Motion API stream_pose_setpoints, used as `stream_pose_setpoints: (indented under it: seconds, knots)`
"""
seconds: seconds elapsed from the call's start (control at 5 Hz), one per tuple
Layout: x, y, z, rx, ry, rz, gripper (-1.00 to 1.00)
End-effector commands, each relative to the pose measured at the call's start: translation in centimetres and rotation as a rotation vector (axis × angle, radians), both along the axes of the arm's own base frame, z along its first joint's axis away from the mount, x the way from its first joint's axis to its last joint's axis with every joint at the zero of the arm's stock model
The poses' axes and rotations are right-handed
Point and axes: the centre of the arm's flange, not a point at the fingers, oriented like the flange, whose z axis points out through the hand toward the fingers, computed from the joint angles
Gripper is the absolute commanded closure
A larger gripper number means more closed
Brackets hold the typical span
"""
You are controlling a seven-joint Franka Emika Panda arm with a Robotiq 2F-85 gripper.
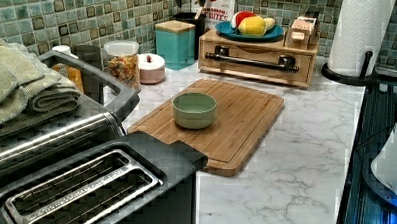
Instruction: Open the drawer.
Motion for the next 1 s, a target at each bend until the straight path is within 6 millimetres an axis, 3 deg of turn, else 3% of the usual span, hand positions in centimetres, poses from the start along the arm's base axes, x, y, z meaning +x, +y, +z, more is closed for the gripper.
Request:
stream_pose_setpoints:
  seconds: [0.2,0.4,0.6,1.0]
  knots:
    - [-0.1,-0.4,-0.2,0.004,0.003,-0.009,-1.0]
    - [-1.0,-1.6,-0.2,0.033,0.026,0.153,-1.0]
    - [-2.9,-4.6,-0.4,0.07,-0.001,0.447,-1.0]
    - [-4.8,-11.0,-3.1,-0.014,-0.019,0.754,-1.0]
